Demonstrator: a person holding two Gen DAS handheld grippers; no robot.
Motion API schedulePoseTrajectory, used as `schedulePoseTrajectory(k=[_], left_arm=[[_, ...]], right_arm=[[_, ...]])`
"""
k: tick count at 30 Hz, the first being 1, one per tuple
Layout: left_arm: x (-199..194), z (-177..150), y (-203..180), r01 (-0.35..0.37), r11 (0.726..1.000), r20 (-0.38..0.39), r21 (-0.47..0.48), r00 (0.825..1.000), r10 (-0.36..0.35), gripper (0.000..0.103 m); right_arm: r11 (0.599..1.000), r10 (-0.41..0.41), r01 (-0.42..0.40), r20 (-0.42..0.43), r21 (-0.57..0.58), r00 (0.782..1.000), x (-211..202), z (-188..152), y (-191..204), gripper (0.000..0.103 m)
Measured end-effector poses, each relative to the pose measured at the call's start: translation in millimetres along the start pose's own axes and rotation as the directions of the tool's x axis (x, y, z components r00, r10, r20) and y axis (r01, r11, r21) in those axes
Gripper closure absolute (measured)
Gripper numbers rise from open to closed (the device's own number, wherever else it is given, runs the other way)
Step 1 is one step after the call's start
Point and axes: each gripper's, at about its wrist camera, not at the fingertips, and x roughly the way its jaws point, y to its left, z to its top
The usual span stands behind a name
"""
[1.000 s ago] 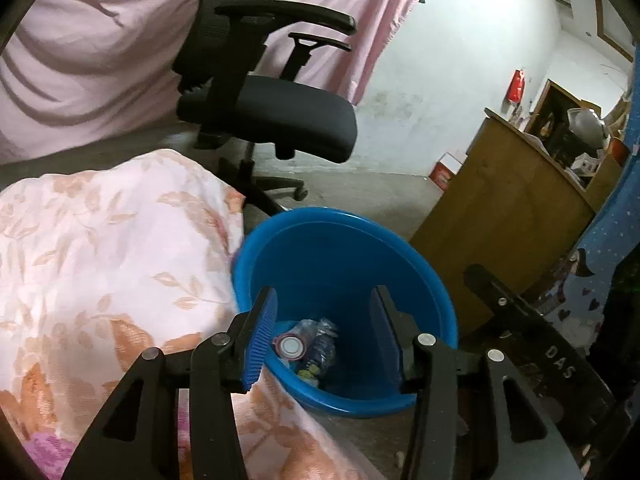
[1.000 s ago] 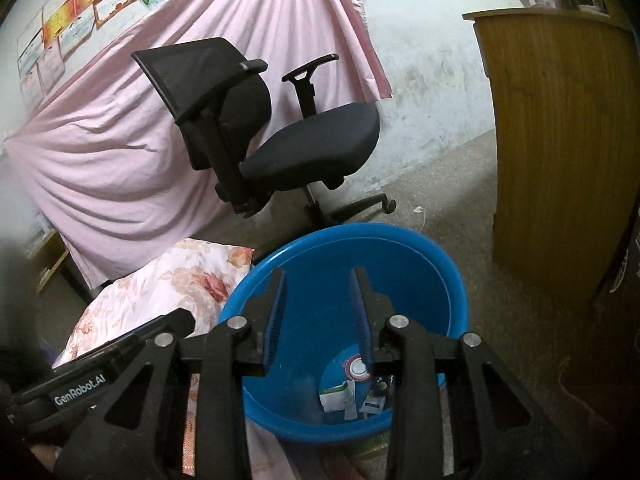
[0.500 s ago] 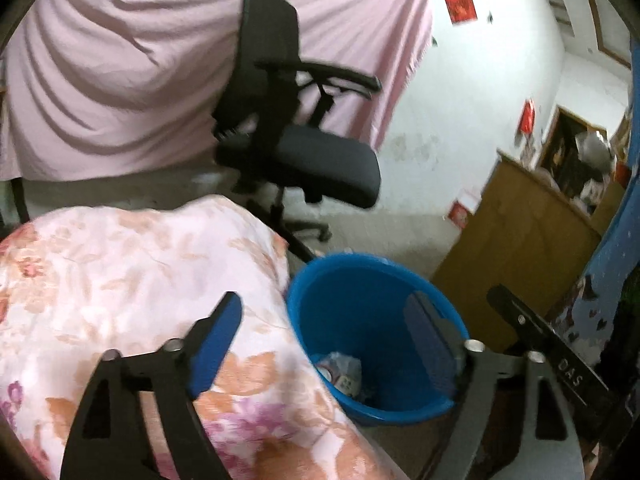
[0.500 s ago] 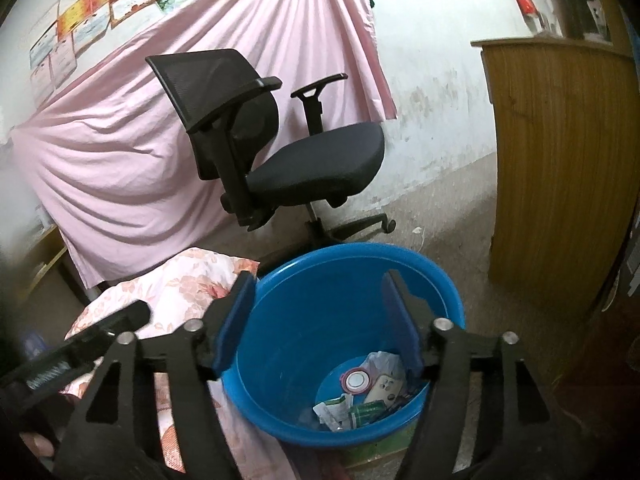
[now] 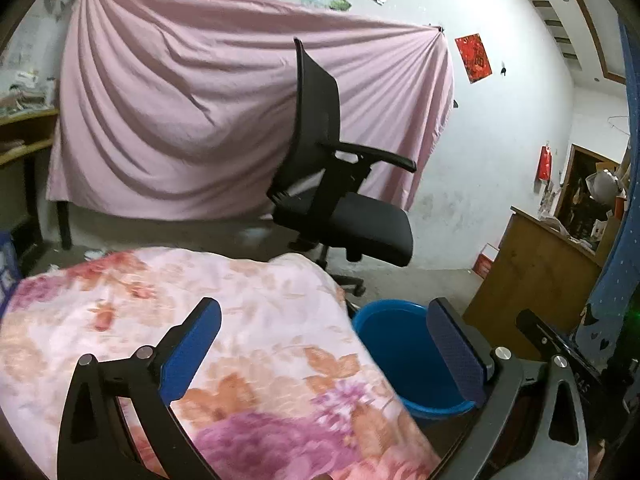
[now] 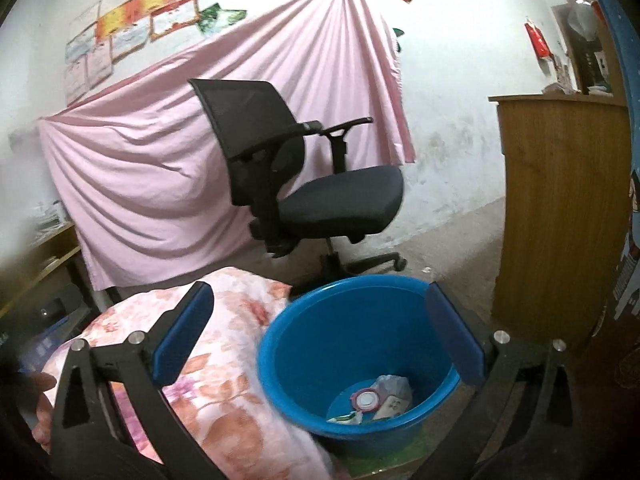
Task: Collect trash
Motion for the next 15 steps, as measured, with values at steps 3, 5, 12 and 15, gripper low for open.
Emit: schedulePoseTrajectory(k=[3,5,12,15], left_arm=[[-21,-7,7,-0.011,1.0,0.027,-0.018,1.0,0.011,0.002],[-36,-15,13,-0.019,0.999,0.037,-0.029,0.999,0.02,0.002],[-84,-43,26,-0.076,0.997,0.085,-0.006,0.993,0.076,0.002],[-101,-53,30,-0.095,0.995,0.088,0.005,0.992,0.094,0.002]], right_arm=[[1.0,0.014,-0.013,0.022,-0.023,1.0,-18,-10,10,0.0],[0.999,0.025,-0.024,0.04,-0.025,0.999,-31,-17,16,0.0],[0.997,0.045,-0.039,0.104,-0.06,0.994,-76,-38,40,0.0],[0.996,0.051,-0.042,0.12,-0.075,0.991,-94,-45,47,0.0]])
